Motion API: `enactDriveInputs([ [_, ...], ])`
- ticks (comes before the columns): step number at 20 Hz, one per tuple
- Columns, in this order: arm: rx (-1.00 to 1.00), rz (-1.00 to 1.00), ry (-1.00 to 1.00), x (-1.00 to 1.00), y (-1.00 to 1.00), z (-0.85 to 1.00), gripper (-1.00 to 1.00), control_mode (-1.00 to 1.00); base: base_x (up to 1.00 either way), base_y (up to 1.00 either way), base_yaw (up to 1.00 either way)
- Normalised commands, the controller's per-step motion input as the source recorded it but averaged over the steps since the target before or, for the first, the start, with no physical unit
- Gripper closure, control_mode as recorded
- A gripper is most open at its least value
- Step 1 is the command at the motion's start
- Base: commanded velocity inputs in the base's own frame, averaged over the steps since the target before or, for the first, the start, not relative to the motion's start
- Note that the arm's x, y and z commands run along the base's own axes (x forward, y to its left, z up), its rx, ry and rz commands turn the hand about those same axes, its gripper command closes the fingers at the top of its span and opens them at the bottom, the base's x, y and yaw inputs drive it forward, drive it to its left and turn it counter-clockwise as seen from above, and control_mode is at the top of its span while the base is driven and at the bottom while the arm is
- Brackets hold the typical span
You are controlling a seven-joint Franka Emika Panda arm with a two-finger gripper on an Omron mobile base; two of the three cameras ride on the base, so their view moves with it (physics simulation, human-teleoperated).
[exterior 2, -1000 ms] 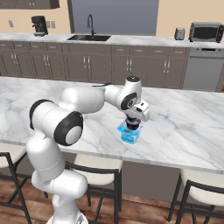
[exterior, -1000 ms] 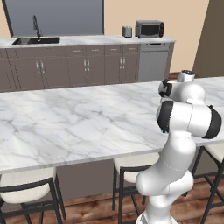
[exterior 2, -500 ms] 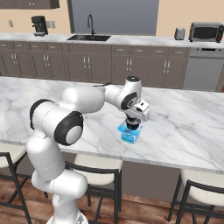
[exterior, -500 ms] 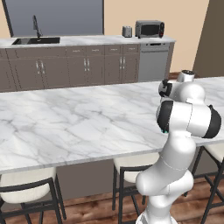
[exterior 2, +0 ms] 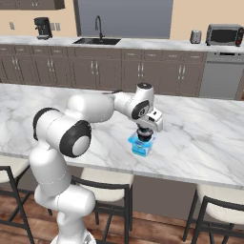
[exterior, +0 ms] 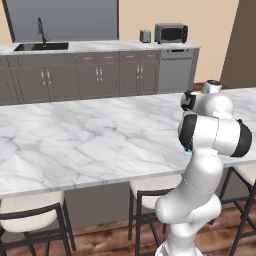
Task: Stack the yogurt containers by placing the smaller containers on top of the larger containers.
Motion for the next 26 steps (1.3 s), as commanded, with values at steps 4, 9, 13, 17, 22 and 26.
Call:
enactDriveInputs([
  [4,0.0,0.0,0.0,0.0,0.0,0.0,1.0,-1.0,0.0,0.0,0.0],
  [9,0.0,0.0,0.0,0.0,0.0,0.0,-1.0,-1.0,0.0,0.0,0.0],
  [13,0.0,0.0,0.0,0.0,0.0,0.0,-1.0,-1.0,0.0,0.0,0.0],
  [17,0.0,0.0,0.0,0.02,0.0,0.0,-1.0,-1.0,0.0,0.0,0.0],
  [22,0.0,-0.01,0.0,0.05,0.0,0.02,-1.0,-1.0,0.0,0.0,0.0],
  [26,0.0,-0.04,-0.01,0.04,0.0,0.23,-1.0,-1.0,0.0,0.0,0.0],
])
